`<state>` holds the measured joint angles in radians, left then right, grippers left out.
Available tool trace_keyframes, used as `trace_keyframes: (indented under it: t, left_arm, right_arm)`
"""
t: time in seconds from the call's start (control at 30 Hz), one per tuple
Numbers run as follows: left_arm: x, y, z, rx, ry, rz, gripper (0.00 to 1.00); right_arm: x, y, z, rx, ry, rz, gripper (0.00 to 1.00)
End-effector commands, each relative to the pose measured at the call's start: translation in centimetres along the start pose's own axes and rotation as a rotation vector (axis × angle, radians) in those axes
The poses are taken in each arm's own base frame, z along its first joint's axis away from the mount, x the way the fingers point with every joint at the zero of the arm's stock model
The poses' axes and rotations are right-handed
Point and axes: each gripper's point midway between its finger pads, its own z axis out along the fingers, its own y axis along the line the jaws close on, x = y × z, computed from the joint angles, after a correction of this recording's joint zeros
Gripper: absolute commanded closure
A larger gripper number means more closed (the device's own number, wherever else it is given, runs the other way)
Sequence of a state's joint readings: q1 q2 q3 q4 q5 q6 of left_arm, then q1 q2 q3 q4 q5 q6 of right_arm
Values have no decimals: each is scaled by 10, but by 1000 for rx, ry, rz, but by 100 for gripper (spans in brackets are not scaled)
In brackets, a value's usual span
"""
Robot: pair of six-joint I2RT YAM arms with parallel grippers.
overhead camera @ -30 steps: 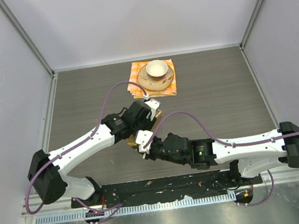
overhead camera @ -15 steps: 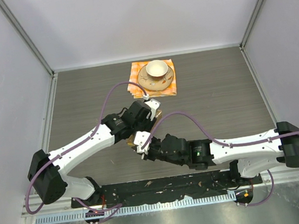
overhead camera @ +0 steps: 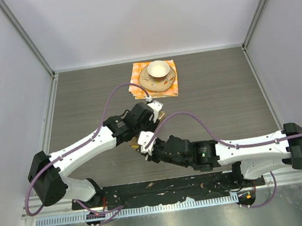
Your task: Unpack the express box
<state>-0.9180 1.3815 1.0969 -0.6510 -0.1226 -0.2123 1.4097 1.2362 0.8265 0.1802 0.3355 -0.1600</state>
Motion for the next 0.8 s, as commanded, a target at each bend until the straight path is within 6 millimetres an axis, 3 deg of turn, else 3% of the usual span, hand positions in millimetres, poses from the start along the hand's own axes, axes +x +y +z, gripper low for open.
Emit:
trace_keyframes:
  t: [0.0,0.33,0.77]
  left_arm:
    - [-14,1,-14,7,-71,-3,100]
    - [-15,0,-13,10,-71,-3,100]
    - [-18,-5,-14,31,-61,-4,100]
  right_arm:
    - [6,-10,-18,26,43,39,99]
    - [17,-8,-30,8,106,50,99]
    - [31,-8,-26,5,196,-31,99]
